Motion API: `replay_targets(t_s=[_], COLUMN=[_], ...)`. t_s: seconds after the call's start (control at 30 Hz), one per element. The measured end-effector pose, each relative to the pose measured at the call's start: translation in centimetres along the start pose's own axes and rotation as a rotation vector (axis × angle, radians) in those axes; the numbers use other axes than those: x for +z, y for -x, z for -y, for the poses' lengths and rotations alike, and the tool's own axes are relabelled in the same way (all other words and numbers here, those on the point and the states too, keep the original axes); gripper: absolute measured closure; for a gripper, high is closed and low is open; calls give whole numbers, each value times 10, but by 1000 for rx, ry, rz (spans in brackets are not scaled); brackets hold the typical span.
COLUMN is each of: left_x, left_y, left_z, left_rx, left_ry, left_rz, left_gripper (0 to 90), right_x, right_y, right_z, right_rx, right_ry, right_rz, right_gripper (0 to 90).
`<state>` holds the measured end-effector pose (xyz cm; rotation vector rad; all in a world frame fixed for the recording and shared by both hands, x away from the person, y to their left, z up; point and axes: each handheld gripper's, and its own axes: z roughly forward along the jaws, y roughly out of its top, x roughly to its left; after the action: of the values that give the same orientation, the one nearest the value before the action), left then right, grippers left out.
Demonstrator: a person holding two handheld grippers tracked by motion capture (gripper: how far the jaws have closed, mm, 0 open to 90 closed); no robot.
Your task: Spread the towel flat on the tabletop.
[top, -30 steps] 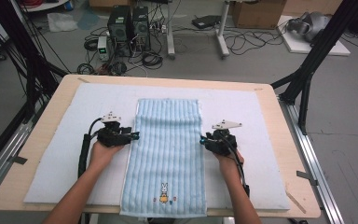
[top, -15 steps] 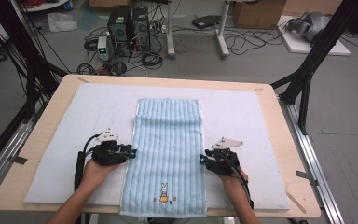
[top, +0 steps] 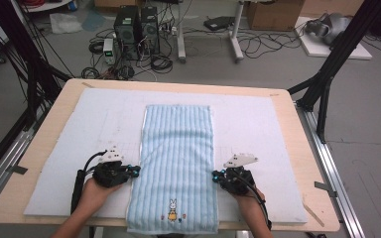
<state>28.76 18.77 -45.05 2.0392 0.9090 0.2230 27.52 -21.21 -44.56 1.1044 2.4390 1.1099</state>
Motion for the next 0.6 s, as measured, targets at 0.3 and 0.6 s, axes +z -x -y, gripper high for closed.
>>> replay_targets(t_s=[0.3,0.6], left_x=[-10,-21], left_y=[9,14], left_z=[10,16], left_rx=[15,41], left_ry=[-8,-19], left_rz=[42,81], left_gripper=[867,821], right_x=[-12,-25], right_y=[-12,-25], right_z=[10,21], right_rx=[-14,-20], right_ry=[-19,-35], right_rz=[-24,-63], right_gripper=[867,846])
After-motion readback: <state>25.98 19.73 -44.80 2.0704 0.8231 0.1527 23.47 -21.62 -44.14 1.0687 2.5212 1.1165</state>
